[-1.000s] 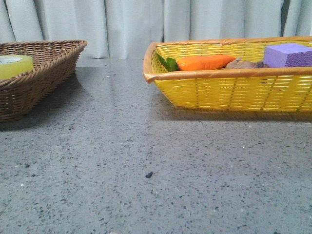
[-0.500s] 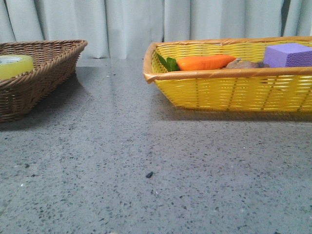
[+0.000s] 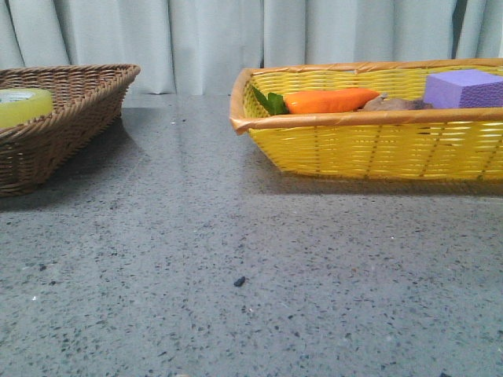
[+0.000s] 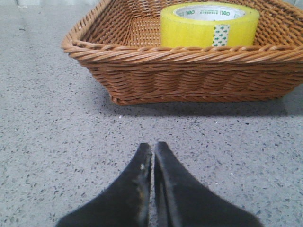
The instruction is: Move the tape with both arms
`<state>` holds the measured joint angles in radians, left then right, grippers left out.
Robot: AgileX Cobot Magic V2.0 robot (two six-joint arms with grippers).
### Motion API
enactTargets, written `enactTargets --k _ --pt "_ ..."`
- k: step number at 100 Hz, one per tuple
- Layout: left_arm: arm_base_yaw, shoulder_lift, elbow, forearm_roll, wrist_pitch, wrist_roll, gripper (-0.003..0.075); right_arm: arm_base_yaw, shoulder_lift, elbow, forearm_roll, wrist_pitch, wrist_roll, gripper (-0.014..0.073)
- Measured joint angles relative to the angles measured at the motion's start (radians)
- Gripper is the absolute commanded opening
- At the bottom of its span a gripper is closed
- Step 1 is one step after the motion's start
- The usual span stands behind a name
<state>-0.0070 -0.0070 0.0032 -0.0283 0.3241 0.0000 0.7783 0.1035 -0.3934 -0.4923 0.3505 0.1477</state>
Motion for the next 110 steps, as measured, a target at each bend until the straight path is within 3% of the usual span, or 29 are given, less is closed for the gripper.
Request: enactTargets --k 15,29,65,88,110 --pt "0.000 0.000 0.000 0.000 0.000 0.000 -0.0021 -0.058 0.000 0.039 -0.004 -0.016 0.000 -0.0073" --pt "0.000 0.000 0.000 0.000 0.000 0.000 -0.0021 -0.194 0.000 0.103 -0.001 -0.097 0.000 -0.0073" --pt "0.000 0.000 0.000 0.000 0.000 0.000 -0.0021 -0.571 -0.009 0.298 0.280 -0.491 0.000 -0.0073" --pt "0.000 0.000 0.000 0.000 0.000 0.000 -0.0021 -0.721 -0.070 0.377 0.382 -0.511 -0.009 -0.0073" --pt "0.000 0.000 0.000 0.000 0.000 0.000 -0.0021 -0.804 -0.111 0.404 0.428 -0.378 -0.015 -0.0073"
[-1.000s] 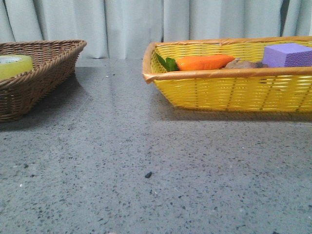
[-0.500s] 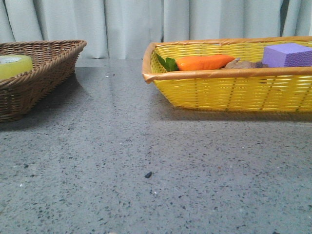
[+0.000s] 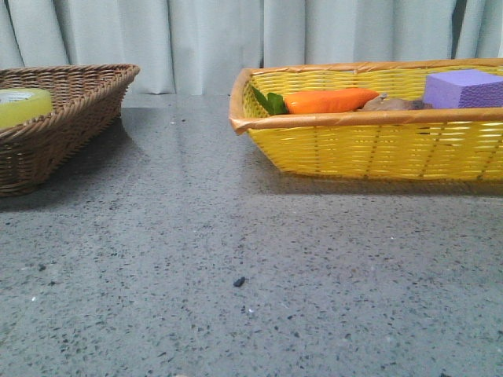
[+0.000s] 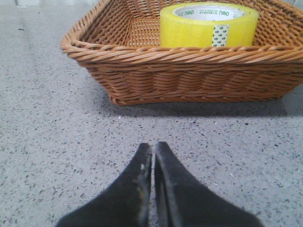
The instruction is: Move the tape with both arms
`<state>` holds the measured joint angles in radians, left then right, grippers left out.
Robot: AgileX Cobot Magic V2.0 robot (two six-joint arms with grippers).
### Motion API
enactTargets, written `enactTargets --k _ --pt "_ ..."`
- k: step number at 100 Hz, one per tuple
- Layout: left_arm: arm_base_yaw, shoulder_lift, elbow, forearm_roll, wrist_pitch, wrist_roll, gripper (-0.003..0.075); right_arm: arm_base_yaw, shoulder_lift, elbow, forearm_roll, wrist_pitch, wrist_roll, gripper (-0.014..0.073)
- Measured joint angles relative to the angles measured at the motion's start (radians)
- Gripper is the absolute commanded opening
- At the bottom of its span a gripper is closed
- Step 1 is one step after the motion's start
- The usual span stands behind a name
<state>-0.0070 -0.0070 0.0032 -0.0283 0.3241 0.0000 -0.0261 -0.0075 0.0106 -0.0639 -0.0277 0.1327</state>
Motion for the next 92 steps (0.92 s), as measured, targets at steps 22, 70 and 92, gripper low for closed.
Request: enactTargets --k 22,70,92 --pt "0.000 0.000 0.000 -0.001 0.000 0.000 -0.0021 -0.053 -0.004 0.000 0.007 0.262 -0.004 -0.0073" --pt "0.000 0.000 0.000 -0.001 0.000 0.000 -0.0021 -0.053 -0.004 0.000 0.007 0.358 -0.004 -0.0073" --pt "0.000 0.000 0.000 -0.001 0.000 0.000 -0.0020 -0.053 -0.004 0.000 0.007 0.359 -0.004 -0.0073"
